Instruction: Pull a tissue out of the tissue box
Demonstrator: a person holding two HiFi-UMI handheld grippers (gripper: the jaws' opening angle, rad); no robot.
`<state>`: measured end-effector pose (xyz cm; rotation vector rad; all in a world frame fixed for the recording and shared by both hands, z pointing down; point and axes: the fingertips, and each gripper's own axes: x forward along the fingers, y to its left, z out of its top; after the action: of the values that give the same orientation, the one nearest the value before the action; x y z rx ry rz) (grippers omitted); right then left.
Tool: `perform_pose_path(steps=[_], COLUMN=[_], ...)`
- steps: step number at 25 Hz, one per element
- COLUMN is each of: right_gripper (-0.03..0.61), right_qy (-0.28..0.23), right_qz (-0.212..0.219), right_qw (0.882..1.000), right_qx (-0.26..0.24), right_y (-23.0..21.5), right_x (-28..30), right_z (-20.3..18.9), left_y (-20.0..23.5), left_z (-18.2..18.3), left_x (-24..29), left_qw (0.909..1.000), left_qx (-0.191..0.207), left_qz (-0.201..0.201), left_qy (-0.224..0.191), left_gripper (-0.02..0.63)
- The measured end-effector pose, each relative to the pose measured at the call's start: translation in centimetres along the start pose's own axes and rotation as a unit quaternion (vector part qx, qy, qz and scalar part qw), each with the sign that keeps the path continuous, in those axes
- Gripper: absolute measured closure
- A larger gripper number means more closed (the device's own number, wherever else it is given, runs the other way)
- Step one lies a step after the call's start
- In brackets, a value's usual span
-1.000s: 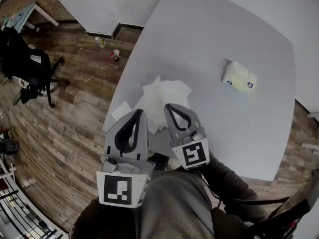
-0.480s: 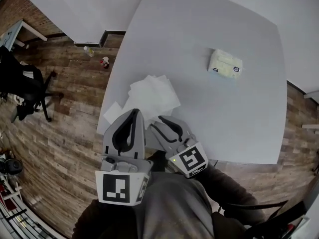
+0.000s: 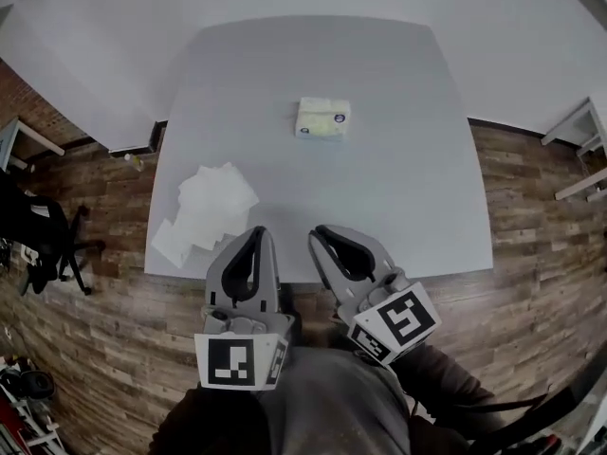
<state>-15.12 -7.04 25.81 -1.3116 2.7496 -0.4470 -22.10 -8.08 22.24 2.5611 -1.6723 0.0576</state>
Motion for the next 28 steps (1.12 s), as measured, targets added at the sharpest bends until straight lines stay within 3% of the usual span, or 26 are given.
perform_pose_path(steps=[6,11,17,28], right_gripper=[0.572,0.577,0.577,0.578], right_qy=[-0.037,-0.057,-0.073,-0.086], right_qz=[-0.059,-0.081,-0.076,-0.087], right_qw=[0.997,0.995,0.994,0.991], right_qx=[-0.023,-0.03,-0.032,-0.047], right_y=[-2.8,-3.6,-2.6,-1.7], right_x=[-10.2,-14.9,-15.1,-12.6], right_z=[4.9,6.9,7.8,8.7], left_y=[-10.7,-16.4,-17.8,-16.2], left_z=[1.9,1.9,3.0,3.4], left_x=[-1.0,-2.0,-2.4,-1.6], left_qw=[0.9978,0.9948,0.9911,0.9881], left_qx=[0.027,0.04,0.065,0.069], left_qz=[-0.046,-0.092,-0.112,-0.133], left_qy=[-0.038,-0.02,-0.032,-0.033], left_gripper=[0.615,0.615,0.615,0.615])
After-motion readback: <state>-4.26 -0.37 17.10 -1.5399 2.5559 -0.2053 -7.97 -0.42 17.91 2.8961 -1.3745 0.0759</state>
